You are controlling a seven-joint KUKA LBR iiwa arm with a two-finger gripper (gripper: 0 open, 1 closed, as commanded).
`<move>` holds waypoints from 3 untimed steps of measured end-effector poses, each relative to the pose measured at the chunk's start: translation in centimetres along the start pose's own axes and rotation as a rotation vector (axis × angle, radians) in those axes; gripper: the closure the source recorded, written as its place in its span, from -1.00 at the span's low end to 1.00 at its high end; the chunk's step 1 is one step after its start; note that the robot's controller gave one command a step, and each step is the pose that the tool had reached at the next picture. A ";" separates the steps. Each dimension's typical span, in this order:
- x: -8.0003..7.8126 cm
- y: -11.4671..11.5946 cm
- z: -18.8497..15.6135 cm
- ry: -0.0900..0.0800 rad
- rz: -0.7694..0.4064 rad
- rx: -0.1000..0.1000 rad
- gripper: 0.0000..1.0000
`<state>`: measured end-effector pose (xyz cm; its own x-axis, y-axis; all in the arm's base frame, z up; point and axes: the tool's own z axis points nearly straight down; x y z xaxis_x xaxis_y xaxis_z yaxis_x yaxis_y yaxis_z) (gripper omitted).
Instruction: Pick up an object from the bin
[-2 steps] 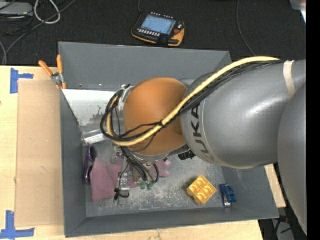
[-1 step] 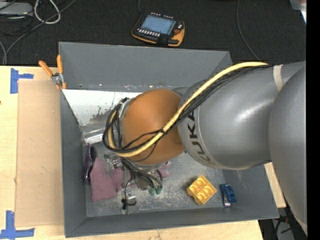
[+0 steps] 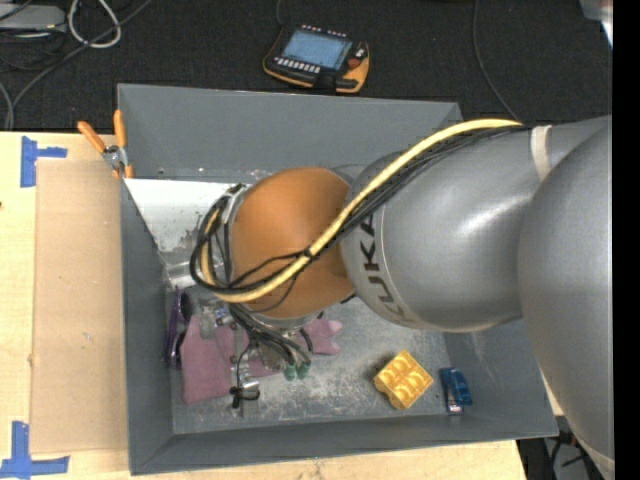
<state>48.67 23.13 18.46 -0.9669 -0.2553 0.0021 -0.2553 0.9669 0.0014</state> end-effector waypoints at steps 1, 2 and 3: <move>0.4 -3.5 -0.3 0.005 -0.419 -0.001 -1.00; 0.5 -2.1 4.1 0.005 -0.386 0.000 -1.00; -4.8 -2.7 2.4 0.001 -0.463 0.002 -1.00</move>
Offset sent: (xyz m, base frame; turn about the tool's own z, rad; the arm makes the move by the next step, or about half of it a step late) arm -0.0048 -0.0020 -0.0757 -0.1028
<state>53.98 21.75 16.08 -0.7512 -0.6601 0.0031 -0.6601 0.7512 0.0009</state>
